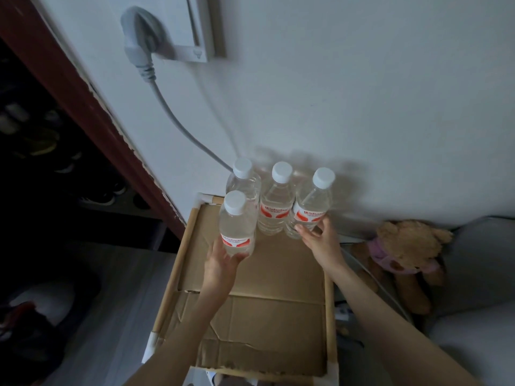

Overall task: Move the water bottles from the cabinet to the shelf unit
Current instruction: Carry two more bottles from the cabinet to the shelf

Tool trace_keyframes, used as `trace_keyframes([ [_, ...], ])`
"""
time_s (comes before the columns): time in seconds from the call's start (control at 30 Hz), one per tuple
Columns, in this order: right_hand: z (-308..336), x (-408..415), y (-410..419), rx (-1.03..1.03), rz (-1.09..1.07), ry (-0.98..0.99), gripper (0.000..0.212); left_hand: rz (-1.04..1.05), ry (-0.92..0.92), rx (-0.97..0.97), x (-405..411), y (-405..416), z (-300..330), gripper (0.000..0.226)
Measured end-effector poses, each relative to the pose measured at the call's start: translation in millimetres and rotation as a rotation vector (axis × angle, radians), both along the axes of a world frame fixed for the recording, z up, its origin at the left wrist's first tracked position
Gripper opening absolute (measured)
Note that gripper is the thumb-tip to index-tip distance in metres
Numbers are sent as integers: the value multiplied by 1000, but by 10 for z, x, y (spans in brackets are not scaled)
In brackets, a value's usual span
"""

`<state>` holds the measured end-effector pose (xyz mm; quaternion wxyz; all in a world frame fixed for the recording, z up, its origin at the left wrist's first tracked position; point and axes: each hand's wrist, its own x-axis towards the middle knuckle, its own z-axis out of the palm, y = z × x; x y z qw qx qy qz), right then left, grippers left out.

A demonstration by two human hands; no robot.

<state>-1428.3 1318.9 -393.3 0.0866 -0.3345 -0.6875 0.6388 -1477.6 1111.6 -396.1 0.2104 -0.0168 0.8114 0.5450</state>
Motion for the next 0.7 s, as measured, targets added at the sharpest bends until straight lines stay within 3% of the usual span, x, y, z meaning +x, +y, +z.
trace_keyframes([
  [0.13,-8,1,-16,0,-21,-2,60,-38,4,-15,-26,-11,-46,69],
  [0.57,-8,40,-65,-65,-32,-37,71,-121,22,-15,-63,-62,-7,73],
  [0.7,11,47,-54,-22,16,-56,82,-178,31,-6,-72,-91,-36,82],
])
